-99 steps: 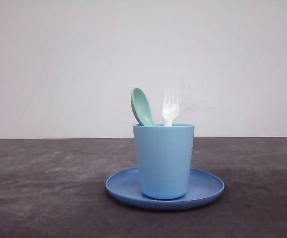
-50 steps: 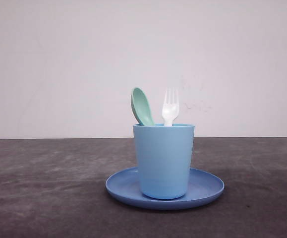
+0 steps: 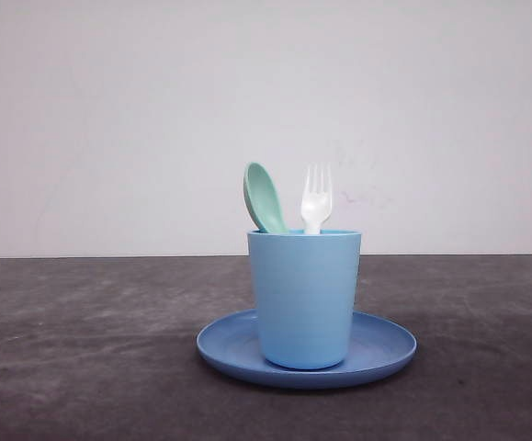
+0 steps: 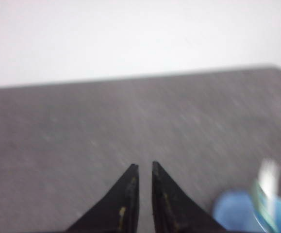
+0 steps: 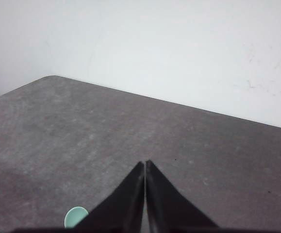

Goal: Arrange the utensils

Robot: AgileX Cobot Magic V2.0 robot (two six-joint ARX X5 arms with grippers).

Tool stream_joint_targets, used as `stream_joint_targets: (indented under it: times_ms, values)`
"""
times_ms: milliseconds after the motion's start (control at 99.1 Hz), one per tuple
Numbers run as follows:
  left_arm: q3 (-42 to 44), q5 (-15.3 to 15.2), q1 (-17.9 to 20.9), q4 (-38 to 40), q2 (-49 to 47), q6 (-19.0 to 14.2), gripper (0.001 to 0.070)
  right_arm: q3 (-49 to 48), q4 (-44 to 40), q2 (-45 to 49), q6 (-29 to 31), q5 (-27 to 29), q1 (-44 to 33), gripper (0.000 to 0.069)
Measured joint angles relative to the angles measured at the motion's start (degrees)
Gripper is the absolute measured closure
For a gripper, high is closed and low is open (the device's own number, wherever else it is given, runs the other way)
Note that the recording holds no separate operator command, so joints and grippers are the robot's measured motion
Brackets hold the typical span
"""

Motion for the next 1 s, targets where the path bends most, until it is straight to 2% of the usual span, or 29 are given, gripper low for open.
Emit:
stream_joint_targets:
  times_ms: [91,182,303,474,575,697,999]
  values:
    - [-4.3,0.1,6.0,3.2,-0.6,0.7,0.0685,0.0,0.0,0.0,0.0,0.0,0.0,0.0687]
    - [-10.3,2.1,12.3,6.4,-1.9,1.4,0.0685,0.0,0.0,0.0,0.0,0.0,0.0,0.0687]
    - [-19.3,5.7,19.7,12.8,-5.2,3.1,0.0685,0.0,0.0,0.0,0.0,0.0,0.0,0.0687]
    - [-31.6,12.4,27.8,21.7,-12.9,8.2,0.0685,0.0,0.0,0.0,0.0,0.0,0.0,0.0687]
    - [-37.4,14.2,30.6,23.3,-17.1,9.9,0.0685,0.0,0.0,0.0,0.0,0.0,0.0,0.0687]
    - [-42.9,15.2,33.0,23.2,-21.6,10.3,0.0685,0.0,0.0,0.0,0.0,0.0,0.0,0.0687]
    - [-49.2,15.7,35.3,23.1,-26.8,10.8,0.0685,0.0,0.0,0.0,0.0,0.0,0.0,0.0687]
